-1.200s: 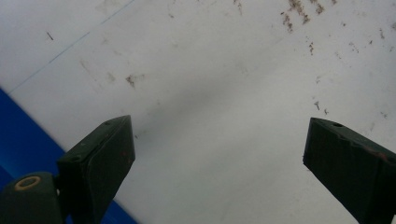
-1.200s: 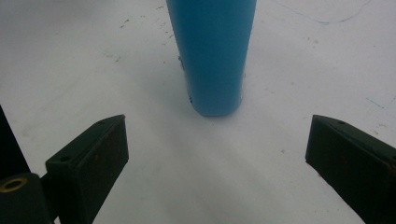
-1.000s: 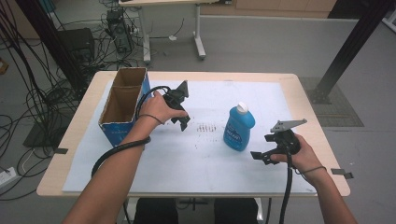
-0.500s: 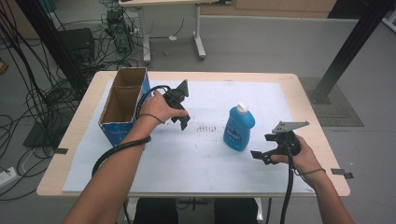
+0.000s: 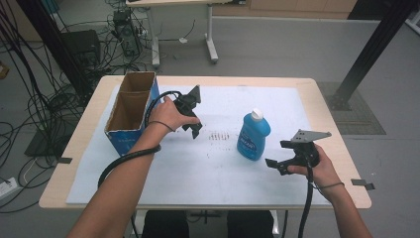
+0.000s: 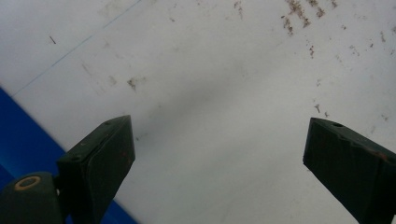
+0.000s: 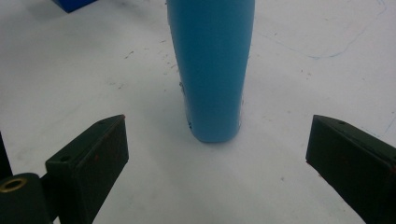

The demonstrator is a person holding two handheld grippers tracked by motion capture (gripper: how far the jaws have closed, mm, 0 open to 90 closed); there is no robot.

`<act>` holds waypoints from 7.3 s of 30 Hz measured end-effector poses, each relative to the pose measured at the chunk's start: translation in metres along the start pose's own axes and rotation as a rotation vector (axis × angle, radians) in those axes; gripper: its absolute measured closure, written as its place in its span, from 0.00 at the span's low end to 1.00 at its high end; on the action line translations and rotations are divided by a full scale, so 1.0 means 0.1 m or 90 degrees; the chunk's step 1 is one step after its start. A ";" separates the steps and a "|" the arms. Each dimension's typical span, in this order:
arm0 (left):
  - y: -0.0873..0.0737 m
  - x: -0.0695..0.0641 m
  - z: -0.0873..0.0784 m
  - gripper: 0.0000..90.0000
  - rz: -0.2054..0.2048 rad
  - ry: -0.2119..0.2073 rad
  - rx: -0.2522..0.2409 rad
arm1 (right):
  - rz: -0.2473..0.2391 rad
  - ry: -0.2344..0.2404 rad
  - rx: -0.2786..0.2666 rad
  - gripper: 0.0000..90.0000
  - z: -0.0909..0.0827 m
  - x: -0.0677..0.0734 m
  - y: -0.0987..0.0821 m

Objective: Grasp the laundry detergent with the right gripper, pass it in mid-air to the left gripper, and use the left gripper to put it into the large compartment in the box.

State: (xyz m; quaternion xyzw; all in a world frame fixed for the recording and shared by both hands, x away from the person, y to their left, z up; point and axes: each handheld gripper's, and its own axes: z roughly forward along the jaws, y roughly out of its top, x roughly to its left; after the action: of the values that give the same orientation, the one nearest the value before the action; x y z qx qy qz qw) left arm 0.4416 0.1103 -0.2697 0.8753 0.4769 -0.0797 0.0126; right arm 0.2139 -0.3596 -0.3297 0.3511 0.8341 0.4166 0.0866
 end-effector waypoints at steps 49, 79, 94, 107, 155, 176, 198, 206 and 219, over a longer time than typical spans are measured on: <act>0.02 0.00 0.00 0.10 0.002 -0.005 -0.004 | 0.001 0.004 -0.004 0.05 0.03 0.00 0.00; 0.03 0.00 -0.01 0.10 0.002 -0.007 -0.007 | -0.001 0.009 -0.002 0.05 0.06 0.00 0.02; 0.04 0.01 0.01 0.10 0.003 -0.007 -0.009 | 0.003 0.013 -0.003 0.05 0.09 -0.01 0.01; 0.07 0.03 0.05 0.10 0.000 -0.010 -0.005 | 0.004 0.017 -0.004 0.05 0.12 -0.05 -0.01; 0.05 0.02 0.06 0.10 -0.003 -0.012 -0.006 | -0.016 0.024 -0.035 0.05 0.44 -0.02 0.01; 0.06 0.01 0.10 0.10 -0.001 -0.013 -0.003 | -0.015 0.015 -0.066 0.05 0.58 -0.03 -0.04; 0.05 0.00 0.08 0.11 0.001 -0.013 -0.006 | -0.002 0.010 -0.087 0.05 0.71 0.01 -0.09; 0.04 0.01 0.09 0.11 0.000 -0.016 -0.008 | 0.007 0.011 -0.100 0.08 0.73 0.01 -0.13; 0.04 -0.01 0.08 0.11 -0.002 -0.012 -0.007 | 0.022 0.000 -0.123 0.20 0.77 0.05 -0.21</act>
State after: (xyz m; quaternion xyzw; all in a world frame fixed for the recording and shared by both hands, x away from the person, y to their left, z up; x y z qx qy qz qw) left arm 0.4434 0.1069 -0.2778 0.8737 0.4784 -0.0855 0.0221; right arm 0.2332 -0.3160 -0.3939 0.3552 0.7839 0.4966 0.1128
